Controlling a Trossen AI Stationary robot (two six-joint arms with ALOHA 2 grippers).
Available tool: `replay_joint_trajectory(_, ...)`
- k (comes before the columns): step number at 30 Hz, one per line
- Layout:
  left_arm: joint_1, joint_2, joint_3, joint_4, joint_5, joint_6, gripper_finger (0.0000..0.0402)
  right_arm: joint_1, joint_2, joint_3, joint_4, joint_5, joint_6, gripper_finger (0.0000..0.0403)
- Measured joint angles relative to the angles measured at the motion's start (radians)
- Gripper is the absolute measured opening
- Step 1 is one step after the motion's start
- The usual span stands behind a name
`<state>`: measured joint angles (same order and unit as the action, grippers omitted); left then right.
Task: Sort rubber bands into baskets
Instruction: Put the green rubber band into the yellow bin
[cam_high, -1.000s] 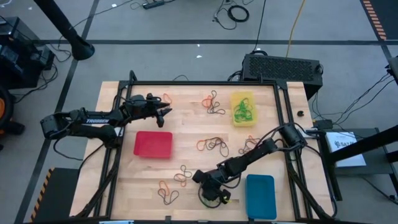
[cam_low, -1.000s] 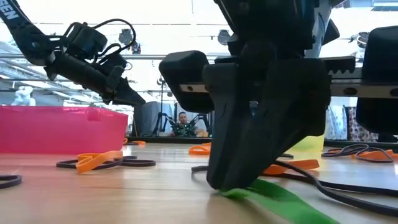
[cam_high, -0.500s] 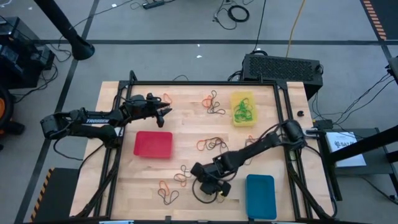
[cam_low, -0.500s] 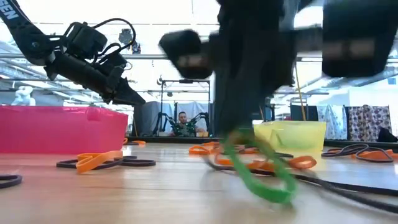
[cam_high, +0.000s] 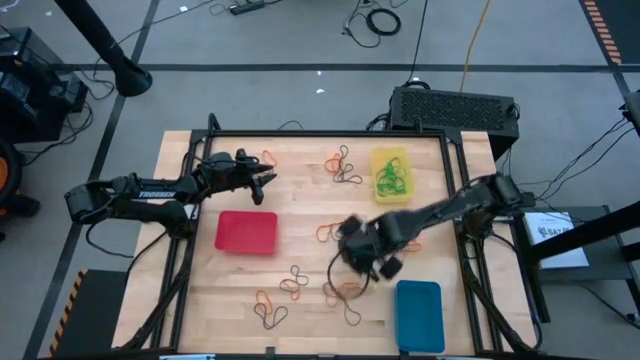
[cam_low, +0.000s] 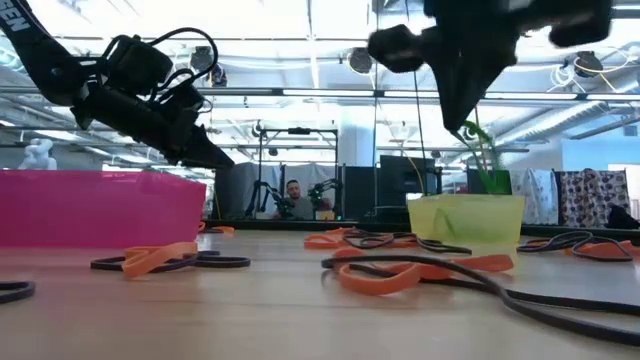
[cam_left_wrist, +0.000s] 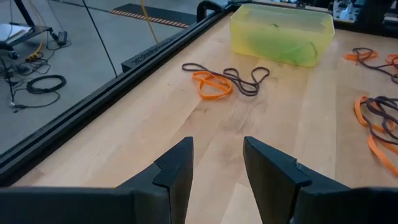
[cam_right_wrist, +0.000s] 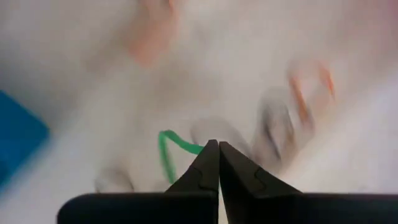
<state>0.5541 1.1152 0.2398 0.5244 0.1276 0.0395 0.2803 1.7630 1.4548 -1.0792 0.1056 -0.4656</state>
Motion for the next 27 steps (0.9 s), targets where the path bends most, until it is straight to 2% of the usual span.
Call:
replay_joint_trajectory(3,0.000,0.000,0.000,0.023,0.000,0.001,0.0148,-0.075,-0.033,0.000,-0.136,0.091,0.011,0.0000)
replay_joint_trajectory(6,0.000,0.000,0.000,0.040,0.000,0.002,0.0148,-0.177,-0.073,-0.017,-0.183,0.148,-0.008,0.0000)
replay_joint_trajectory(12,0.000,0.000,0.000,0.045,-0.008,0.003,0.0148,-0.436,-0.173,-0.116,-0.176,0.157,-0.134,0.0000)
replay_joint_trajectory(16,0.000,0.000,0.000,0.045,-0.008,0.003,0.0148,-0.616,-0.208,-0.174,-0.112,0.157,-0.238,0.0000)
replay_joint_trajectory(19,0.000,0.000,0.000,0.039,-0.008,-0.004,0.0148,-0.724,-0.206,-0.197,-0.029,0.156,-0.245,0.0000)
replay_joint_trajectory(23,0.000,0.000,0.000,-0.005,-0.009,-0.007,0.0148,-0.815,-0.197,-0.210,0.088,0.150,-0.142,0.0000)
replay_joint_trajectory(27,0.000,0.000,0.000,-0.053,-0.010,-0.008,0.0148,-0.859,-0.199,-0.211,0.092,0.151,-0.104,0.0000)
